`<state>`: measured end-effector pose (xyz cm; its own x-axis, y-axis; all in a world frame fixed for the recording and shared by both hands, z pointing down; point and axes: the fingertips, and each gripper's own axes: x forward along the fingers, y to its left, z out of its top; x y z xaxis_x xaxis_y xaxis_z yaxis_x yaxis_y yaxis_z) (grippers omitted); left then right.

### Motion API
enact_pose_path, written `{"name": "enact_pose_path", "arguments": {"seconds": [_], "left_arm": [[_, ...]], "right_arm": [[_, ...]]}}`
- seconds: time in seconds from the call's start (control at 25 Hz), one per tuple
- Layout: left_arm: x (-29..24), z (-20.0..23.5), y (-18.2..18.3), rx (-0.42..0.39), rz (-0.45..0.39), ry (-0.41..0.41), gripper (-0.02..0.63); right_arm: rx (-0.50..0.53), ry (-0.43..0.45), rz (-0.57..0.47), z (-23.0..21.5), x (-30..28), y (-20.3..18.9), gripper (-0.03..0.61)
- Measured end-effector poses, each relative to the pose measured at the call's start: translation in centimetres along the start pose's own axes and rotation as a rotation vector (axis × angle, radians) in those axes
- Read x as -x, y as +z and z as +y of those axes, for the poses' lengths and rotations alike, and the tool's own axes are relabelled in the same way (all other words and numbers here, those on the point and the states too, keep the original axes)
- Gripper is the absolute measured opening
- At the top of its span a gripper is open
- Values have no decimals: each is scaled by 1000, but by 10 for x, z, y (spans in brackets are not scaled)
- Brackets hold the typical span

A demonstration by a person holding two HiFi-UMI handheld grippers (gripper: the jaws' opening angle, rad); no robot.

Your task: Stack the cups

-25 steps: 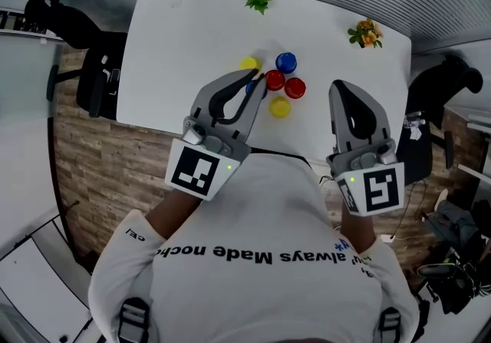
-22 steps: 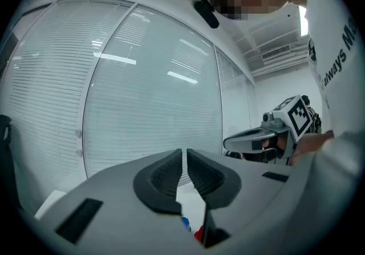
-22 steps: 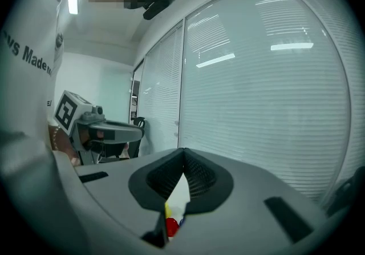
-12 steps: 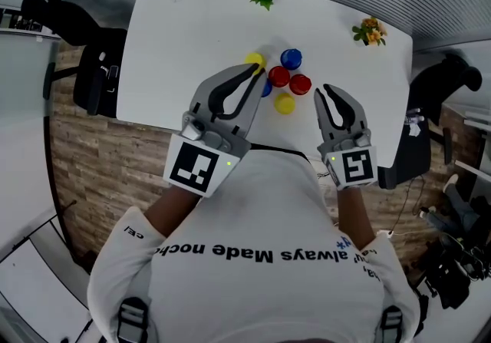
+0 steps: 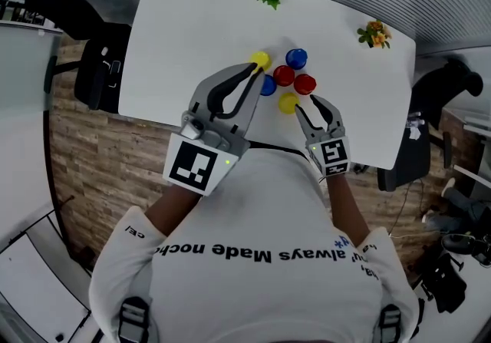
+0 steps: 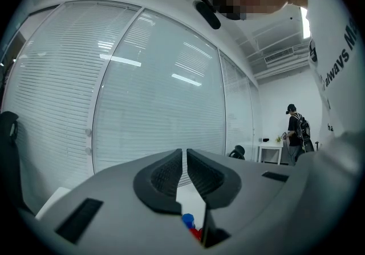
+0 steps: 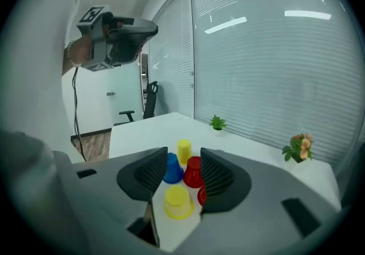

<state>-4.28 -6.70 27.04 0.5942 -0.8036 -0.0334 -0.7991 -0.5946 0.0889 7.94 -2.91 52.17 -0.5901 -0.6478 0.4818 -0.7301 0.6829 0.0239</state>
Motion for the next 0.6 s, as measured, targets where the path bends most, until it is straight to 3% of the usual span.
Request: {"name": "enact_pose_path", "arguments": {"seconds": [0.6], "left_arm": [[11,10,-1,0,-1,35,37]], "right_arm": [[20,78,151,18,-50,-81,265]]}}
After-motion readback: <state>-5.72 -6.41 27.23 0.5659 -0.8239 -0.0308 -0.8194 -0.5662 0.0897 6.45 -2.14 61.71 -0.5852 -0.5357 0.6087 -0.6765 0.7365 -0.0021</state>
